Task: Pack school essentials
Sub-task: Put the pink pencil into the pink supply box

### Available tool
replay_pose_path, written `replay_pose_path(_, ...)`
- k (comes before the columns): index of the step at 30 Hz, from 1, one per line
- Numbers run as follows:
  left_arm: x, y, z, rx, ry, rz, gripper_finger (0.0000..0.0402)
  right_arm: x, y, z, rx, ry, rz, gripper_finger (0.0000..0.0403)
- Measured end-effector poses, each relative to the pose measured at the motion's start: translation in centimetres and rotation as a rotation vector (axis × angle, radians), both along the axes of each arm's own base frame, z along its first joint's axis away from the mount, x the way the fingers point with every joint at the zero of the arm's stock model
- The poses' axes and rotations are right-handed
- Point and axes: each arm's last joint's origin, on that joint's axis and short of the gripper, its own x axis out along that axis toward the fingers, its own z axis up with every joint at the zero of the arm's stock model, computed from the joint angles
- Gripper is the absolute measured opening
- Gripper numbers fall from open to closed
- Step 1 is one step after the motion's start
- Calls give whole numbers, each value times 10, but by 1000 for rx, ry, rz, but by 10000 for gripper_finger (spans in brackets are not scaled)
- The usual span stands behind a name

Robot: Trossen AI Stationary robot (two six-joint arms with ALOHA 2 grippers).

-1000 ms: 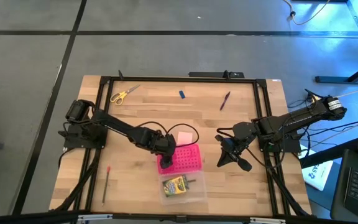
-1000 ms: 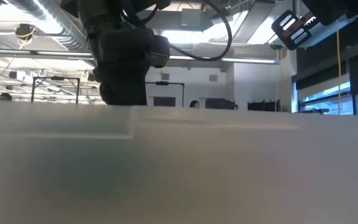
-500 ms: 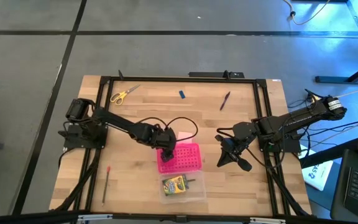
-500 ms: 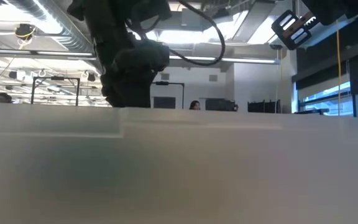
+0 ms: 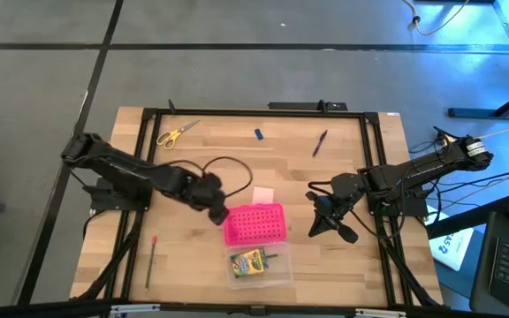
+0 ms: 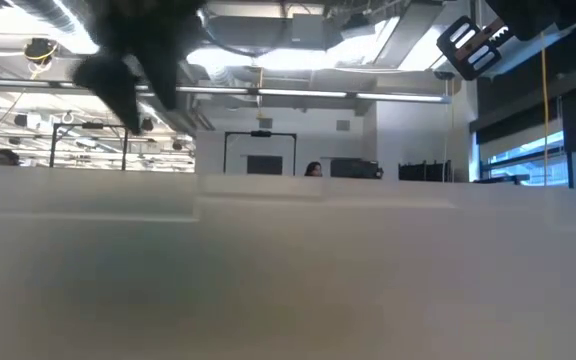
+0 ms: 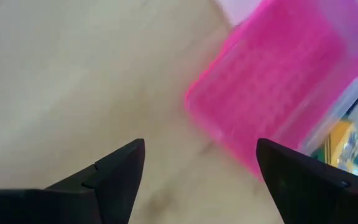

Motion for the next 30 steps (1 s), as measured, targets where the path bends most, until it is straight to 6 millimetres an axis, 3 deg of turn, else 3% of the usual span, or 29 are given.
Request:
replay_pose_path(8,-36,-47,-4,-138,196,179,302,0,0,0,0,0,0,6)
replay_pose_path(16,-62,-85,-5,-206,225,332,302,0,0,0,0,0,0,6)
replay_pose_path(30,-94,-115,-11,-170,285,475,302,0,0,0,0,0,0,6)
